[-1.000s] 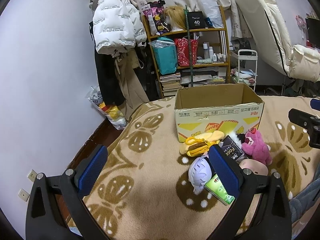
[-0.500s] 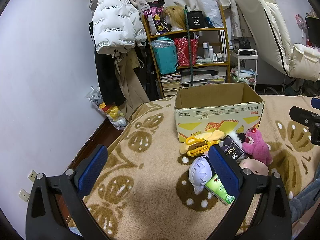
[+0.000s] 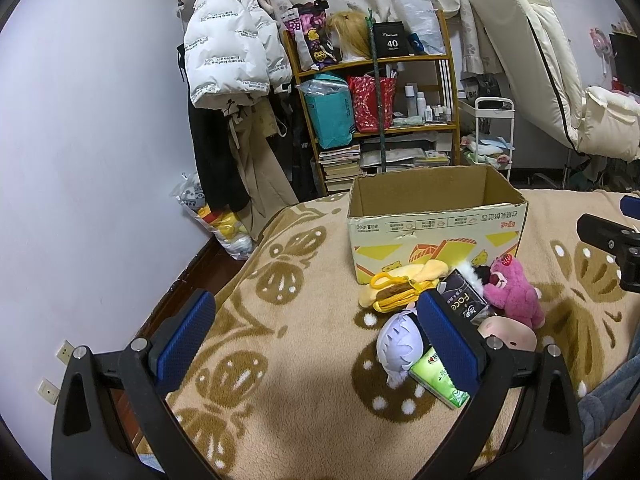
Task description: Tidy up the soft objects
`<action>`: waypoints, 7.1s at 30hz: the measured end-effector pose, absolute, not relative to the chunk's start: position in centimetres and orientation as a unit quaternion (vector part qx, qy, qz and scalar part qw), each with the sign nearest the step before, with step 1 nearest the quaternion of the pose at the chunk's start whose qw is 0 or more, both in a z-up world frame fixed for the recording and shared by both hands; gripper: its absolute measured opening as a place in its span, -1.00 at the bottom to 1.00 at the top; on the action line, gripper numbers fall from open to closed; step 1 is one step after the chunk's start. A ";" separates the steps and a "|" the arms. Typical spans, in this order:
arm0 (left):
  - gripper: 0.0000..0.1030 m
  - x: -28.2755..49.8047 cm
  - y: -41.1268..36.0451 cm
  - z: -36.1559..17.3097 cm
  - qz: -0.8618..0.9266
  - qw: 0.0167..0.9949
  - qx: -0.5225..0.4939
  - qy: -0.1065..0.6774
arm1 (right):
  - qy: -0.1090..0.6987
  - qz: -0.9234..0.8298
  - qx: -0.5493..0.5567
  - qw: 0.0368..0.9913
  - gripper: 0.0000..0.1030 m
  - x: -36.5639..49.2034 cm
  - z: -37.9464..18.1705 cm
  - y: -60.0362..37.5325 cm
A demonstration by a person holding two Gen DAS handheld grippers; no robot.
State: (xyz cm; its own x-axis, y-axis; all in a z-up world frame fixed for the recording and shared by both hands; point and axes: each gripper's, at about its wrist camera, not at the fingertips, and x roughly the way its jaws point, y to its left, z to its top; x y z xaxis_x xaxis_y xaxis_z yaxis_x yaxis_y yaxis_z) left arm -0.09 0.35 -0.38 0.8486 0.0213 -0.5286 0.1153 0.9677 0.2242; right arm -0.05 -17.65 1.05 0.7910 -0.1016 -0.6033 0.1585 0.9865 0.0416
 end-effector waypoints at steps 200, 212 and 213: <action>0.24 4.1 -5.1 -11.2 -0.131 0.831 0.091 0.533 | 0.486 -0.028 0.122 0.865 0.00 7.2 -7.3 -19.5; 0.23 1.5 -3.0 -3.2 -0.117 0.907 0.105 0.390 | 0.357 -0.049 0.115 0.926 0.00 3.3 -1.2 -19.4; 0.23 1.4 -2.8 -2.5 -0.112 0.915 0.107 0.371 | 0.347 -0.048 0.112 0.930 0.00 3.1 -0.7 -19.3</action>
State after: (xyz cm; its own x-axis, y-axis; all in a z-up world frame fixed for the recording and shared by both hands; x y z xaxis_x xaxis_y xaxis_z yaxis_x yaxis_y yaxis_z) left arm 1.37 -2.81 -2.46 0.6989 -0.1259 -0.7040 0.2842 0.9522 0.1118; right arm 3.07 -19.33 -0.72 0.7539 -0.0120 -0.6569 0.1672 0.9704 0.1741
